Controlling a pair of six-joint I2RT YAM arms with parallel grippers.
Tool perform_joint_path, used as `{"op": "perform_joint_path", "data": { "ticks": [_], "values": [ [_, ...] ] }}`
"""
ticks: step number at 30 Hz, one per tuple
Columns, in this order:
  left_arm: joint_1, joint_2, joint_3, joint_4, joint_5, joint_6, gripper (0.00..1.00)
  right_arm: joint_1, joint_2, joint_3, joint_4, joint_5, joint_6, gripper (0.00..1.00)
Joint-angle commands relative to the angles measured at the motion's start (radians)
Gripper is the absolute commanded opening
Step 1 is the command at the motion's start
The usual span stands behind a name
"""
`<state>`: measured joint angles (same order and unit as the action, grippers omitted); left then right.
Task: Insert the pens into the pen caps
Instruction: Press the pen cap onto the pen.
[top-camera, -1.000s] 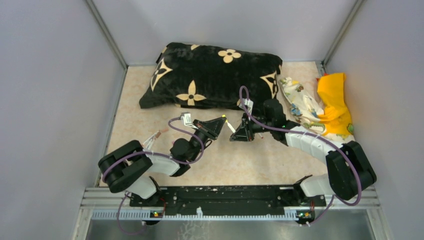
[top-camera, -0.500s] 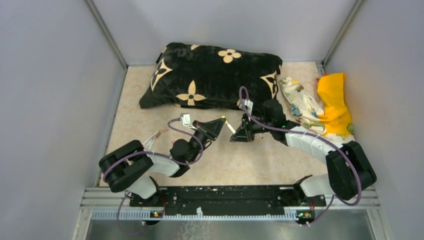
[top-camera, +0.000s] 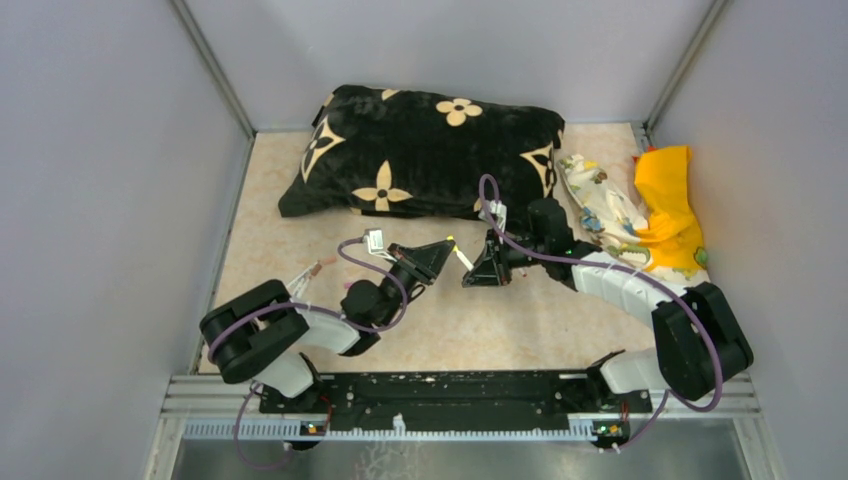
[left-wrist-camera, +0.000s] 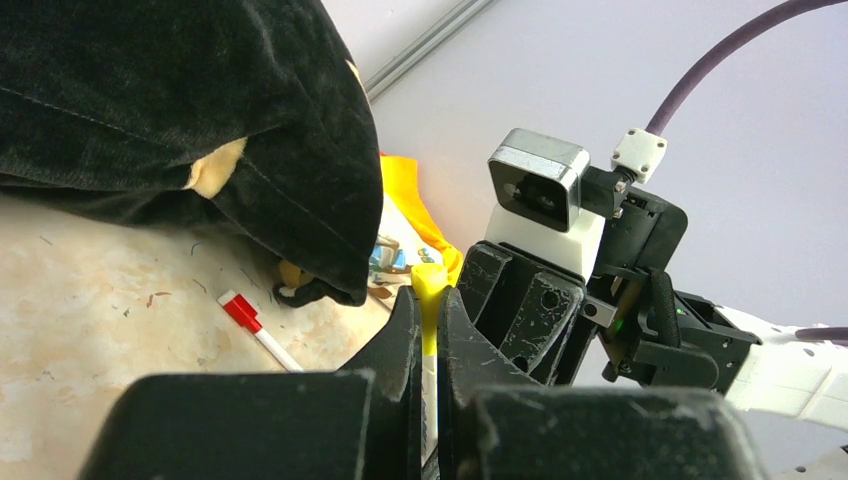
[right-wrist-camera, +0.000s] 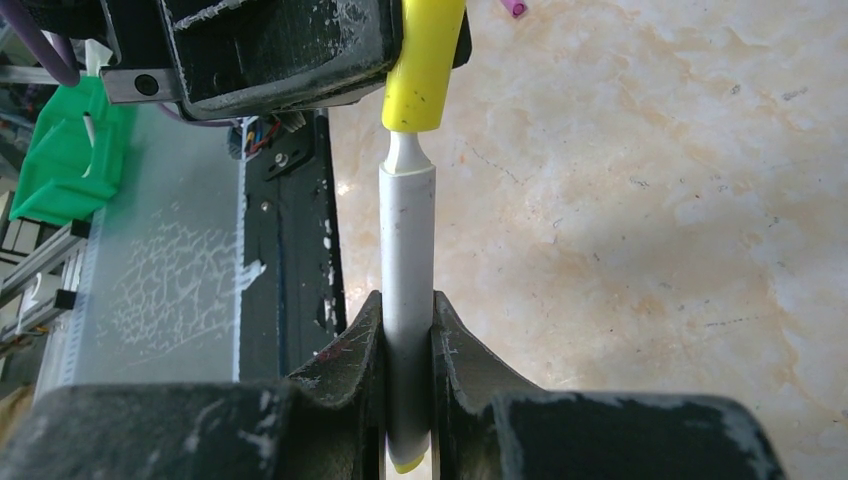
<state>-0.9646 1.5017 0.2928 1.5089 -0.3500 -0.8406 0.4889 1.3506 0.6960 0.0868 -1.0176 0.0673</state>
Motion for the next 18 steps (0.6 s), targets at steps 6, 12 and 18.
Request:
{"op": "perform_joint_path", "data": {
  "ticks": [6, 12, 18],
  "values": [
    [-0.005, 0.027, 0.007, 0.282, 0.091, -0.035, 0.02, -0.004, -0.049, 0.031, 0.110, 0.044, 0.086, 0.00],
    [-0.023, 0.097, 0.049, 0.282, 0.148, -0.074, 0.04, -0.026, -0.056, 0.006, 0.163, 0.093, 0.156, 0.00],
    [-0.058, 0.138, 0.092, 0.282, 0.157, -0.062, 0.08, -0.053, -0.065, -0.023, 0.233, 0.103, 0.211, 0.00]
  ]
}}
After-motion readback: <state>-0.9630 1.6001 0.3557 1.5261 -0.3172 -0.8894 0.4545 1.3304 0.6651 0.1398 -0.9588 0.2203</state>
